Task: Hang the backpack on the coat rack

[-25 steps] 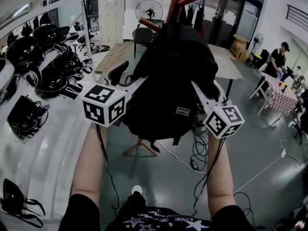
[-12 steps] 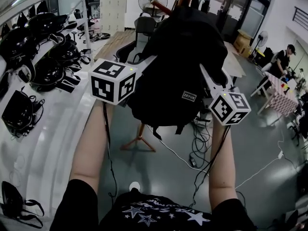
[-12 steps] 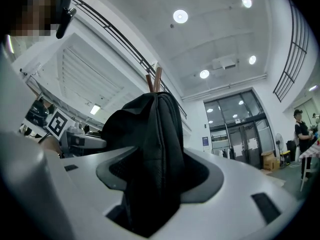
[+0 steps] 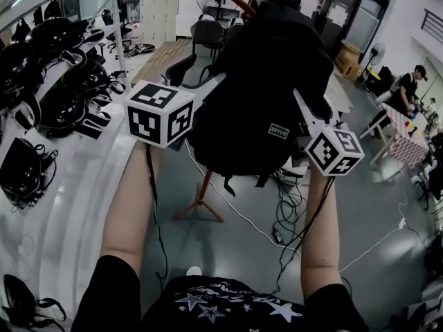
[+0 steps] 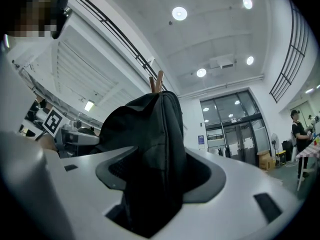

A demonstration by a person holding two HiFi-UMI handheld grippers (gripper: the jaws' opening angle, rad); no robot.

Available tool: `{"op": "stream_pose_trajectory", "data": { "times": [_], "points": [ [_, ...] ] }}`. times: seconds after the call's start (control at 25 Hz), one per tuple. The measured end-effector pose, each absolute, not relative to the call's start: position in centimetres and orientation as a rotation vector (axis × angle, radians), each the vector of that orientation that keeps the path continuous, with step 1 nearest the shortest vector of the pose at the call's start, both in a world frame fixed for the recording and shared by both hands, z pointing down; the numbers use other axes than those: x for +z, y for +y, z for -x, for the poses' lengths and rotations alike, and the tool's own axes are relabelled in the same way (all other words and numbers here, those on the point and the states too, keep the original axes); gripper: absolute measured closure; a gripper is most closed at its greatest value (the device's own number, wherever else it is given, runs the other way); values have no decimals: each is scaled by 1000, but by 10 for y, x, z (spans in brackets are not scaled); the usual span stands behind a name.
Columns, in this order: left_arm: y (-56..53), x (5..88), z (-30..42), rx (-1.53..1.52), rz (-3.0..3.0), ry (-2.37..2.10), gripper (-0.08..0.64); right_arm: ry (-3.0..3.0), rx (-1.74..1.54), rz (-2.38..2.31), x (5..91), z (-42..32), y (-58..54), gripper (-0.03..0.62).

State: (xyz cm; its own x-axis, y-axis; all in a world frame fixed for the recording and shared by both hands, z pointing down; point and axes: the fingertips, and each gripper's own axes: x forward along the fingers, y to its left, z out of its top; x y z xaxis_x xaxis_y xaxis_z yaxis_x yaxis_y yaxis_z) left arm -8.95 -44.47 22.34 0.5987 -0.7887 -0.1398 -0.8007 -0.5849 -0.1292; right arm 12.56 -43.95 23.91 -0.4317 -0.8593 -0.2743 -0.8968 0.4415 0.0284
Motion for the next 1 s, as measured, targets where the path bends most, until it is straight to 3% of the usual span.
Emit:
{"op": "stream_pose_trajectory", "data": {
  "times": [1.0],
  "points": [
    [-327, 246, 94, 90, 2620, 1465, 238, 2481, 177, 1453, 256, -155, -325, 307]
  ]
}}
